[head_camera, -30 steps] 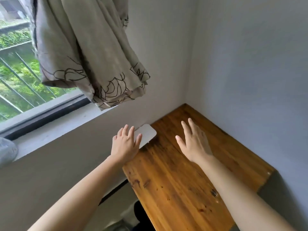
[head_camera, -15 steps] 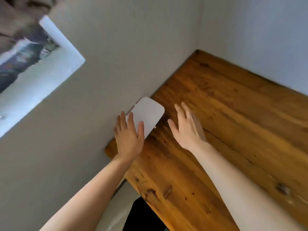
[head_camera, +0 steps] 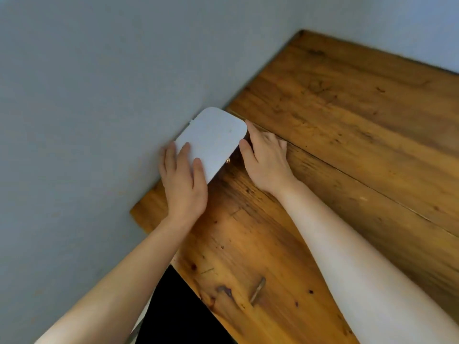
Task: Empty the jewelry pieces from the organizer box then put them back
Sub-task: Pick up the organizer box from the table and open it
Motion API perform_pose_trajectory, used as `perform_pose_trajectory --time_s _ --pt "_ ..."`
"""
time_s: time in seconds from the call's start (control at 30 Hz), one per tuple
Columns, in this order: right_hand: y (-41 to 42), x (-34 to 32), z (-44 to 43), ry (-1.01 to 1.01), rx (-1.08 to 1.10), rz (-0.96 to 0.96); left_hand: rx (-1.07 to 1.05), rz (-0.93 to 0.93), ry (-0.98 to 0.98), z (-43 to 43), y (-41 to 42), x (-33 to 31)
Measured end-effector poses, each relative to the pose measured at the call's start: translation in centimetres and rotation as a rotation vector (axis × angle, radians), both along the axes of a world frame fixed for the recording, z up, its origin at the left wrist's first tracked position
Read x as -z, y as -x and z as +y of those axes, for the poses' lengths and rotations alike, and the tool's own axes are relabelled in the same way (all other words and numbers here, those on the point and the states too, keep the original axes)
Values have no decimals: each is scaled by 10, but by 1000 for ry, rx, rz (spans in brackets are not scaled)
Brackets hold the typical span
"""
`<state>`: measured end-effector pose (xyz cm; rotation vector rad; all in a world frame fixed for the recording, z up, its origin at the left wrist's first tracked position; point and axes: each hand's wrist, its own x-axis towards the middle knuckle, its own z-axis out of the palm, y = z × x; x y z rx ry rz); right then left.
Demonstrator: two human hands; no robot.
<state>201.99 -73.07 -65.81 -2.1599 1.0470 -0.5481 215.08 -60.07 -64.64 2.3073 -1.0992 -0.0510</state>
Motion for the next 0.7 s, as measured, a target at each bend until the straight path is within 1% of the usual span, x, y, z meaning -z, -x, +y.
perform_pose_trajectory --time_s 0.07,0.13,0.23,0.47,0.57,0.7 --pt "8 0 5 1 28 -23 41 38 48 -2 2 0" --pt "23 -1 12 18 83 -5 100 62 87 -4 8 0" --pt "59 -7 33 49 192 28 245 63 146 -5 26 -1" --pt "146 -20 132 41 523 -20 553 178 227 36 86 -10" --pt "164 -13 158 16 587 -17 633 205 225 47 100 -8" --pt "174 0 178 -21 636 -48 685 233 210 62 107 0"
